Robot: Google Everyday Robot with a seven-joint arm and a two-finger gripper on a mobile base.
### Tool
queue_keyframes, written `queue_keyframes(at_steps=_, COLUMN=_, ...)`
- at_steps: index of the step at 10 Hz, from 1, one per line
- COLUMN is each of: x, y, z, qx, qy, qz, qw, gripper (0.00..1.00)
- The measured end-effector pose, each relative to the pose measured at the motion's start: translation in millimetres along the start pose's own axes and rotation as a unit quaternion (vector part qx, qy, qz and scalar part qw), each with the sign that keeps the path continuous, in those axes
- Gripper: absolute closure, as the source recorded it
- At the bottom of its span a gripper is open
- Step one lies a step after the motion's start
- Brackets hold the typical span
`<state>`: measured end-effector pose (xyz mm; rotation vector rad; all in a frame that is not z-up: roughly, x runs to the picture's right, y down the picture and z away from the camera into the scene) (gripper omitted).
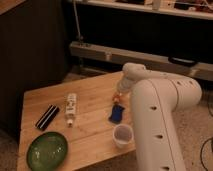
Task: Drag the pepper across the table
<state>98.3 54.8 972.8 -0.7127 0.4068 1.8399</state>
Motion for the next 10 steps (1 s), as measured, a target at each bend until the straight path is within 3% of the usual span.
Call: queue_keyframes(at_steps=10, x=5.0, y=-8.7, z=2.4, qx=0.002, qy=0.008, qz=0.005, qw=1.0, gripper=0.82)
